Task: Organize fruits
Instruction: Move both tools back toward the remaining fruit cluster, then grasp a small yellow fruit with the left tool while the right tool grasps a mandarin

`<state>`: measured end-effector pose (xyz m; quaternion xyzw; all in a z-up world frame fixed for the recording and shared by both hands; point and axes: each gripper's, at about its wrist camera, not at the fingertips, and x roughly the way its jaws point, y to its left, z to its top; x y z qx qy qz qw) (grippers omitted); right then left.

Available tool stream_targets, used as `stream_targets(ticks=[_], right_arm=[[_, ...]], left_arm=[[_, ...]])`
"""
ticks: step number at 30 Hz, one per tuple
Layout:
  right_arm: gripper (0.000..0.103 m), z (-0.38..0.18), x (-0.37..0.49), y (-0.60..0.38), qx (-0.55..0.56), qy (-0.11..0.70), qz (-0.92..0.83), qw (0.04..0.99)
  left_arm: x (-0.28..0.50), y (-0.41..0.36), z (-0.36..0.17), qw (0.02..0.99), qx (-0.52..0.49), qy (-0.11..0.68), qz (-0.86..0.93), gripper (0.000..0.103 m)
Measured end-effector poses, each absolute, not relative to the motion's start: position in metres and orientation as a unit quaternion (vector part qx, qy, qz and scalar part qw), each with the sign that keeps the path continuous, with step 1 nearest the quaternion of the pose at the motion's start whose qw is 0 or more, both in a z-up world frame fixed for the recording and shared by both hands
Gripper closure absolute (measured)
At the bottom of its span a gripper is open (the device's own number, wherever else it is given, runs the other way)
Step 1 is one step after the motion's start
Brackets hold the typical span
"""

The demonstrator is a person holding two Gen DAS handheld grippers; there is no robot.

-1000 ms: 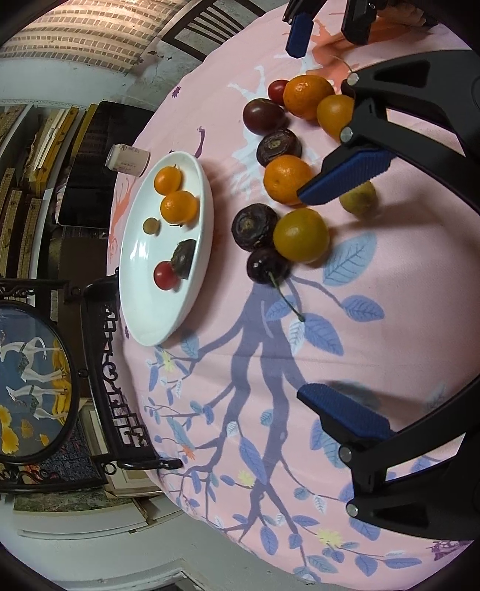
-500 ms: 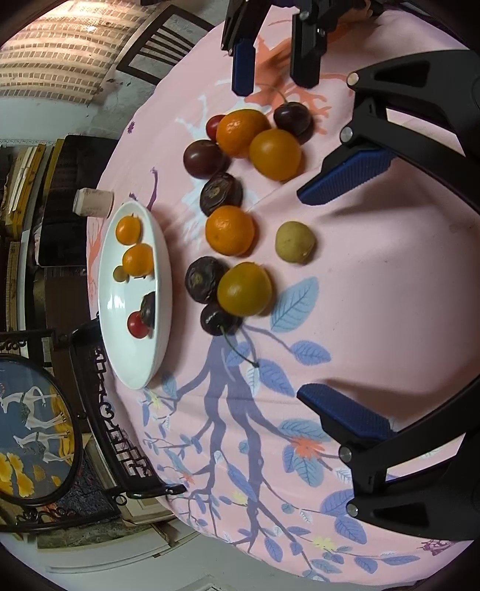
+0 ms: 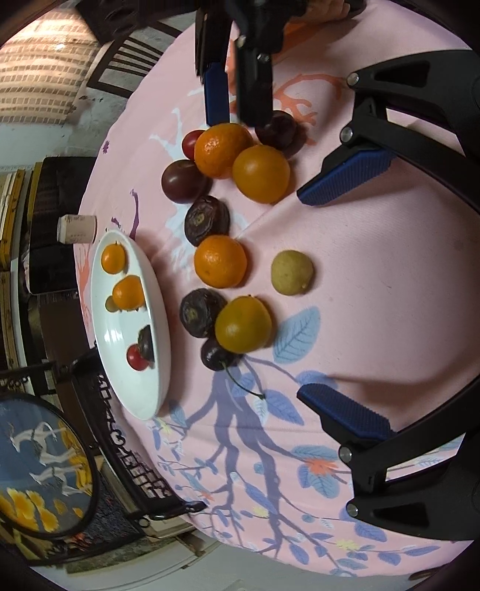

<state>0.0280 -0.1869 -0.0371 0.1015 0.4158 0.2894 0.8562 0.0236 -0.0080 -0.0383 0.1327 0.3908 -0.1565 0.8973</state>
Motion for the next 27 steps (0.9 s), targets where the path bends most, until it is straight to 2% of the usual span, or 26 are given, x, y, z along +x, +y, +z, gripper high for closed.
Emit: stream_targets(ticks=[3,5,7,8,10,12,15,23,27], right_arm=[[0.034,-0.041,0.041,-0.186,0.126,0.428,0.291,0.846],[0.038,-0.044,0.046,-0.191,0.155,0.433,0.297,0.837],[0.043,-0.047,0.05,-0.199,0.191,0.439,0.305,0.823],[0.045,-0.05,0.052,-0.203,0.207,0.443,0.308,0.816],[0.05,-0.053,0.053,-0.205,0.219,0.448,0.311,0.809],[0.055,-0.055,0.056,-0.207,0.232,0.452,0.313,0.802],[0.057,-0.057,0.057,-0.207,0.236,0.455,0.313,0.8],[0.058,-0.049,0.054,-0.217,0.256,0.438,0.32,0.8],[0.058,-0.025,0.07,-0.22,0.253,0.42,0.32,0.811]], left_arm=[[0.03,-0.01,-0.04,0.894,0.132,0.394,-0.169,0.005],[0.036,-0.009,-0.041,0.888,0.12,0.403,-0.184,0.013],[0.043,-0.007,-0.044,0.88,0.102,0.417,-0.205,0.042],[0.045,-0.006,-0.045,0.877,0.094,0.422,-0.21,0.042],[0.045,-0.004,-0.044,0.878,0.087,0.419,-0.216,0.054],[0.044,-0.006,-0.044,0.878,0.087,0.418,-0.218,0.059],[0.04,-0.011,-0.044,0.878,0.098,0.413,-0.219,0.077],[0.032,-0.006,-0.022,0.895,0.083,0.379,-0.219,0.077],[0.057,-0.006,0.003,0.905,0.078,0.363,-0.206,0.077]])
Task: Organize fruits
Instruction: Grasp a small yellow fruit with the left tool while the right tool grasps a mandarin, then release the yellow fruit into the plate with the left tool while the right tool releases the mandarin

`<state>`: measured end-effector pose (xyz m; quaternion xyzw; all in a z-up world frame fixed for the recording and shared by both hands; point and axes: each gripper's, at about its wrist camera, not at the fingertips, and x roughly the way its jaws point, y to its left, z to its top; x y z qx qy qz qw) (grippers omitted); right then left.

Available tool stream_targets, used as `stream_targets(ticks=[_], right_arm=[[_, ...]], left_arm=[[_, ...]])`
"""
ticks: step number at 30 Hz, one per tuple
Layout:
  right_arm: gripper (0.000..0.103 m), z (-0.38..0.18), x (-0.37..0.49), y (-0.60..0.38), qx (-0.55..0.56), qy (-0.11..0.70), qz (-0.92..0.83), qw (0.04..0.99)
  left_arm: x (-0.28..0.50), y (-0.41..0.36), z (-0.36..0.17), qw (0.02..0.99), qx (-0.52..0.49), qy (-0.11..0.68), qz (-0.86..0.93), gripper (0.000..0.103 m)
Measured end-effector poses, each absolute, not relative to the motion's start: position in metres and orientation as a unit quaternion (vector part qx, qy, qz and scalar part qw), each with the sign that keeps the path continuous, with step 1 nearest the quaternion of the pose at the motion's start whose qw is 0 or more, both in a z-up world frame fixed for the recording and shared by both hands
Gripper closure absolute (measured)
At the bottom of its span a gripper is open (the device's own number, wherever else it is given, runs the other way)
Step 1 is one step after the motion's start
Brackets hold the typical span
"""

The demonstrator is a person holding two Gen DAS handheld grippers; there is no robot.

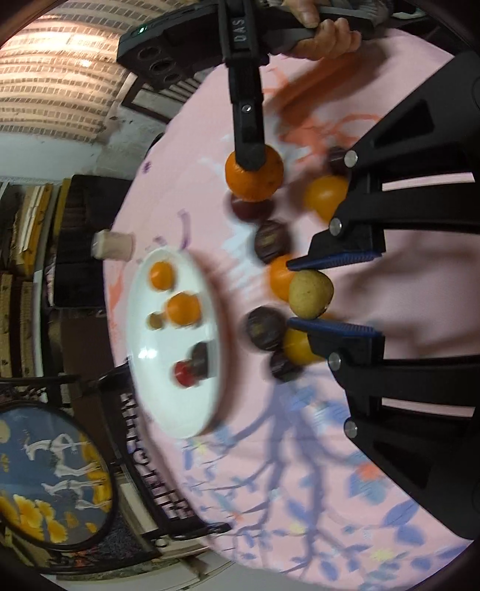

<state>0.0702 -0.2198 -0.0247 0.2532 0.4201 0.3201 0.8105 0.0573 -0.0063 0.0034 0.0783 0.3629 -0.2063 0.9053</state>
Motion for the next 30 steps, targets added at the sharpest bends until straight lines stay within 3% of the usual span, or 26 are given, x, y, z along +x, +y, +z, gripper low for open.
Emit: stream_targets(ticks=[5,11,12,13,15,17,22,26,30], right_arm=[[0.058,0.002,0.122,-0.211,0.244,0.398,0.3,0.832],[0.058,-0.004,0.183,-0.192,0.195,0.39,0.234,0.869],[0.058,-0.008,0.192,-0.187,0.176,0.398,0.229,0.871],[0.057,-0.011,0.196,-0.185,0.167,0.406,0.228,0.869],[0.056,-0.017,0.198,-0.19,0.185,0.405,0.226,0.866],[0.05,-0.014,0.195,-0.195,0.2,0.395,0.239,0.864],[0.049,0.005,0.17,-0.207,0.198,0.366,0.251,0.874],[0.039,0.01,0.141,-0.216,0.192,0.355,0.254,0.879],[0.036,0.002,0.109,-0.228,0.171,0.354,0.24,0.888]], left_arm=[[0.122,-0.01,0.025,0.912,0.043,0.361,-0.189,0.077],[0.182,-0.011,0.009,0.912,0.021,0.378,-0.157,0.077],[0.188,-0.011,0.005,0.912,0.02,0.381,-0.152,0.066],[0.192,-0.009,0.001,0.911,0.016,0.385,-0.145,0.039],[0.192,-0.004,-0.001,0.918,0.008,0.374,-0.132,0.021],[0.191,0.003,0.001,0.92,-0.001,0.37,-0.133,0.021],[0.176,0.024,0.006,0.921,-0.037,0.364,-0.133,0.02],[0.155,0.039,0.001,0.921,-0.045,0.368,-0.117,0.014],[0.121,0.045,-0.01,0.924,-0.02,0.37,-0.094,0.009]])
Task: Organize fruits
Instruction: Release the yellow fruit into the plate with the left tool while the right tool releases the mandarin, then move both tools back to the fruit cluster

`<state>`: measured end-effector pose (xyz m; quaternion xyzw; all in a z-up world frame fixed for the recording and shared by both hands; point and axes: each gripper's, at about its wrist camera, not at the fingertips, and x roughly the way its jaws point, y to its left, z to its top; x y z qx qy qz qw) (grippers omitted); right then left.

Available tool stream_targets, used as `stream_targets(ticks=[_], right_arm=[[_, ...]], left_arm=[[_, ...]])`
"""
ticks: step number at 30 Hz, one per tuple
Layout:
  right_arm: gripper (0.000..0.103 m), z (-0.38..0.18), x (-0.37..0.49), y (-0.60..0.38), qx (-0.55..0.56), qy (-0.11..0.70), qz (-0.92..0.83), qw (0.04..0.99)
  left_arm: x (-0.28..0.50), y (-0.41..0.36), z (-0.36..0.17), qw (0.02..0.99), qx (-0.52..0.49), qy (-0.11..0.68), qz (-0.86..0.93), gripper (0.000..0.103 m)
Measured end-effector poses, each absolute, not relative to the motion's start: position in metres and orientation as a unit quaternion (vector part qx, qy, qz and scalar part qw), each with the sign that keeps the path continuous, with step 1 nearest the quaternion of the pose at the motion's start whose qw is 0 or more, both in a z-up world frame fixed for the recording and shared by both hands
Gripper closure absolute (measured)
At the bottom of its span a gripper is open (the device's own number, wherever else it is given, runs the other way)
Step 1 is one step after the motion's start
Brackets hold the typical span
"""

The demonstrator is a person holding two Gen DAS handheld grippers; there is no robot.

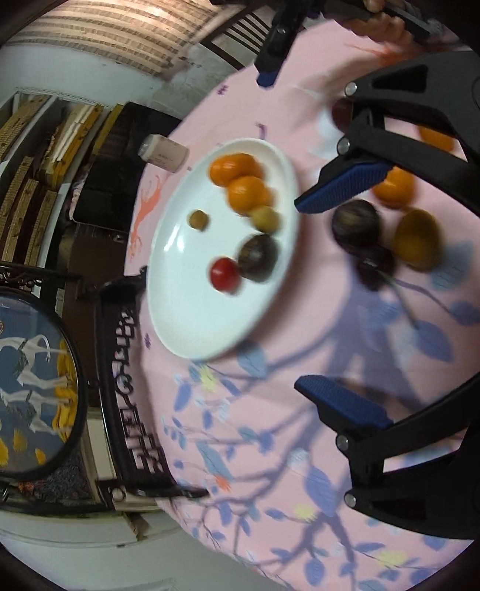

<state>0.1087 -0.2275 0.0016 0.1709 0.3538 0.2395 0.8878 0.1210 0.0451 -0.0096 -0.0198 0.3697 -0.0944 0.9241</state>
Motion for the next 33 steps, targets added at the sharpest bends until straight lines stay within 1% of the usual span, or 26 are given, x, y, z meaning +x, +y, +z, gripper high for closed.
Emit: stream_targets(ticks=[2,7,10,13,20,23,25,28,32,33], right_arm=[[0.032,-0.006,0.096,-0.236,0.18,0.36,0.232,0.886],[0.013,-0.013,0.069,-0.248,0.202,0.36,0.23,0.881],[0.007,-0.015,0.054,-0.244,0.177,0.364,0.215,0.889],[0.007,-0.02,0.048,-0.241,0.155,0.372,0.205,0.892],[0.008,-0.03,0.052,-0.237,0.152,0.393,0.219,0.88],[0.01,-0.031,0.052,-0.234,0.145,0.395,0.224,0.879],[0.02,-0.032,0.051,-0.229,0.133,0.398,0.223,0.88],[0.028,-0.036,0.051,-0.218,0.095,0.406,0.214,0.884],[0.032,-0.037,0.044,-0.199,0.029,0.397,0.205,0.894],[0.035,-0.038,0.044,-0.197,0.022,0.398,0.206,0.894]], left_arm=[[0.107,0.046,-0.014,0.924,-0.005,0.372,-0.084,0.008],[0.076,0.037,-0.02,0.925,0.022,0.368,-0.085,0.004],[0.067,0.027,-0.026,0.923,0.053,0.371,-0.088,0.004],[0.065,0.018,-0.03,0.92,0.077,0.373,-0.091,0.004],[0.069,0.019,-0.032,0.916,0.063,0.383,-0.099,0.004],[0.071,0.018,-0.034,0.914,0.064,0.388,-0.102,0.004],[0.07,0.016,-0.034,0.913,0.066,0.388,-0.103,0.004],[0.071,0.014,-0.034,0.913,0.067,0.389,-0.104,0.004],[0.071,0.011,-0.035,0.912,0.071,0.389,-0.108,0.004],[0.071,0.01,-0.035,0.912,0.074,0.389,-0.109,0.004]])
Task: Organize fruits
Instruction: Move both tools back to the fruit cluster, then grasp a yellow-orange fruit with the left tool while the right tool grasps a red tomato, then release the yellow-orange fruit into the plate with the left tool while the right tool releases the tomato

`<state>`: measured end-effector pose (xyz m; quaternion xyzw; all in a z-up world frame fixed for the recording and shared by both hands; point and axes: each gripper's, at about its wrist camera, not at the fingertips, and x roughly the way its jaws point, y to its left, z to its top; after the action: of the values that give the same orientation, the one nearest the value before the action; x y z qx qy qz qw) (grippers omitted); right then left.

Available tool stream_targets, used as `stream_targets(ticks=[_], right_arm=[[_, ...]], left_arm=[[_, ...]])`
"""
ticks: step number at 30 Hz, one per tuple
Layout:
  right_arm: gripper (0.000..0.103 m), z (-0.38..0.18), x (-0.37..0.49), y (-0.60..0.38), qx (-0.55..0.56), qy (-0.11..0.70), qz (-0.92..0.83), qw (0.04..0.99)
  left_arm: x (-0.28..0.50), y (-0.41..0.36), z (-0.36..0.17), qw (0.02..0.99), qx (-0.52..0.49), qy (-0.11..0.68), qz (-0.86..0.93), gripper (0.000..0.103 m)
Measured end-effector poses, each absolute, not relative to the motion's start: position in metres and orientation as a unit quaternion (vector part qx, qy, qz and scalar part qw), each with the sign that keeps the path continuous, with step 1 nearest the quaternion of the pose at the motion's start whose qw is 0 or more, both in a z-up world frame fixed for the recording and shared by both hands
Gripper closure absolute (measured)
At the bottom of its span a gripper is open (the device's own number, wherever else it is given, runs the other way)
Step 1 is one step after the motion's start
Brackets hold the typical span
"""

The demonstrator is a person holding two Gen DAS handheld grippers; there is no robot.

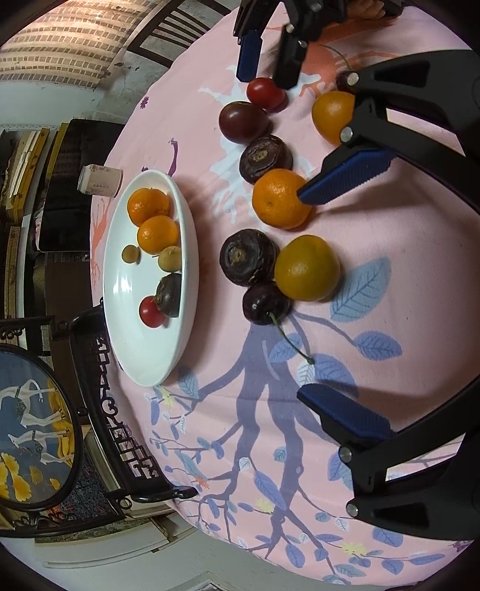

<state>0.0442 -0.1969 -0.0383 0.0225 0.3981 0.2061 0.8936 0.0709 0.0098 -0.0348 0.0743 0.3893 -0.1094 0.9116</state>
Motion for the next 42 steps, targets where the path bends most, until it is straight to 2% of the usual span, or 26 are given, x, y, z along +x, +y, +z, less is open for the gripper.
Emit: stream_targets(ticks=[3,4,5,7,9,14,21,27,31,32,34,35,36,37,38,40,42], right_arm=[[0.047,-0.042,0.047,-0.195,0.022,0.406,0.209,0.89],[0.055,-0.044,0.049,-0.195,0.026,0.41,0.211,0.887],[0.058,-0.045,0.05,-0.195,0.028,0.413,0.213,0.885],[0.069,-0.046,0.051,-0.196,0.034,0.415,0.214,0.884],[0.069,-0.045,0.051,-0.196,0.037,0.413,0.218,0.883],[0.07,-0.04,0.048,-0.2,0.046,0.402,0.218,0.888],[0.07,-0.016,0.054,-0.218,0.093,0.373,0.228,0.894],[0.07,0.015,0.112,-0.197,0.089,0.373,0.238,0.892],[0.07,0.012,0.155,-0.18,0.102,0.383,0.239,0.886],[0.07,0.01,0.167,-0.174,0.105,0.382,0.234,0.888],[0.07,0.005,0.184,-0.169,0.117,0.384,0.235,0.885],[0.068,0.003,0.19,-0.168,0.127,0.385,0.24,0.882],[0.061,0.002,0.194,-0.169,0.14,0.385,0.242,0.88],[0.045,0.002,0.195,-0.171,0.15,0.383,0.243,0.879],[0.039,0.003,0.192,-0.176,0.155,0.373,0.242,0.882],[0.038,0.007,0.185,-0.183,0.148,0.359,0.231,0.892],[0.038,0.009,0.18,-0.188,0.148,0.357,0.229,0.893]], left_arm=[[0.071,0.005,-0.036,0.91,0.081,0.39,-0.116,0.006],[0.071,0.004,-0.036,0.91,0.081,0.39,-0.119,0.012],[0.07,0.004,-0.035,0.909,0.076,0.389,-0.13,0.018],[0.067,0.001,-0.033,0.906,0.068,0.386,-0.159,0.054],[0.063,-0.004,-0.032,0.908,0.079,0.38,-0.16,0.067],[0.062,-0.006,-0.031,0.908,0.08,0.378,-0.159,0.067],[0.066,0.004,-0.002,0.923,0.057,0.348,-0.154,0.067],[0.133,0.002,0.018,0.926,0.028,0.353,-0.132,0.067],[0.171,0.003,0.013,0.923,0.011,0.367,-0.117,0.066],[0.178,0.005,0.012,0.923,0.006,0.368,-0.114,0.063],[0.185,0.008,0.011,0.927,-0.003,0.359,-0.104,0.02],[0.186,0.012,0.011,0.932,-0.01,0.35,-0.095,0.015],[0.187,0.015,0.011,0.934,-0.013,0.346,-0.092,0.013],[0.187,0.017,0.01,0.933,-0.014,0.347,-0.093,0.013],[0.187,0.019,0.009,0.932,-0.014,0.35,-0.093,0.013],[0.186,0.026,0.007,0.933,-0.022,0.35,-0.078,0.006],[0.184,0.031,0.004,0.932,-0.028,0.354,-0.067,0.005]])
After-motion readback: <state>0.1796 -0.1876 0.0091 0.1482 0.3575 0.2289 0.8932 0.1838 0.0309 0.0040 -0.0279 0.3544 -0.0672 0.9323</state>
